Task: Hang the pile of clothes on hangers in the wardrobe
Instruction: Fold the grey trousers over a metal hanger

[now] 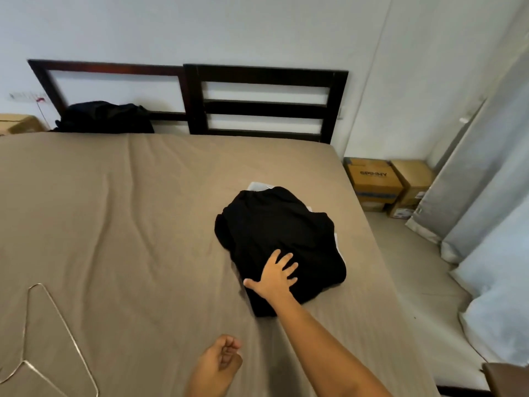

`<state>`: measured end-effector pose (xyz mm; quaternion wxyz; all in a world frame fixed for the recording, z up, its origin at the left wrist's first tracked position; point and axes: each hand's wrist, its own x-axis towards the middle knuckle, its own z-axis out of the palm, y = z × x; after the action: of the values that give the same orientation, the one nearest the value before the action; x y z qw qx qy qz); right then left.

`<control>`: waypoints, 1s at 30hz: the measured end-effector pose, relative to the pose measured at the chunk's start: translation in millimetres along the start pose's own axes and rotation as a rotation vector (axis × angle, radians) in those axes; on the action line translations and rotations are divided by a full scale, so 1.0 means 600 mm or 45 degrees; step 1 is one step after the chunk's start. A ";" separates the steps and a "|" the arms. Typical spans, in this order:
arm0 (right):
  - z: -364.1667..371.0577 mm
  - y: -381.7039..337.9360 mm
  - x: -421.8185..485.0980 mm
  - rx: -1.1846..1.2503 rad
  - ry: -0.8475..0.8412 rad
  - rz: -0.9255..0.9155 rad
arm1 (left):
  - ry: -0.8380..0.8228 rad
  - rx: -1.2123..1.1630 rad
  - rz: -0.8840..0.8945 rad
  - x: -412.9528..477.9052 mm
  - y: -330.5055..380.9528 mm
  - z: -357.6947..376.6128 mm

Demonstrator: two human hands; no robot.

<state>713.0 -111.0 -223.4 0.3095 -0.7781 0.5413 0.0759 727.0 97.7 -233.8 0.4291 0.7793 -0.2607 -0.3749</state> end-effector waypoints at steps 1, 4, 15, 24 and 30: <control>0.015 0.003 0.016 -0.063 0.026 0.016 | -0.040 0.011 -0.026 0.014 -0.003 0.002; 0.032 0.034 0.039 -0.379 0.317 -0.069 | 0.028 -0.106 -0.099 0.051 -0.023 0.004; -0.184 0.071 -0.143 0.959 0.483 -0.466 | 0.226 -0.638 0.023 0.071 0.148 -0.051; -0.302 0.073 -0.334 1.951 -0.239 -0.788 | -0.214 -1.403 -0.500 -0.009 0.234 -0.067; -0.348 0.061 -0.347 1.864 -0.050 -0.811 | -0.022 -1.374 -0.410 -0.028 0.314 -0.065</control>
<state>551.6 -71.0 22.7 0.7581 -0.4931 0.1998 -0.3771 733.0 35.2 -51.1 0.7022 0.4760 0.0867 -0.5223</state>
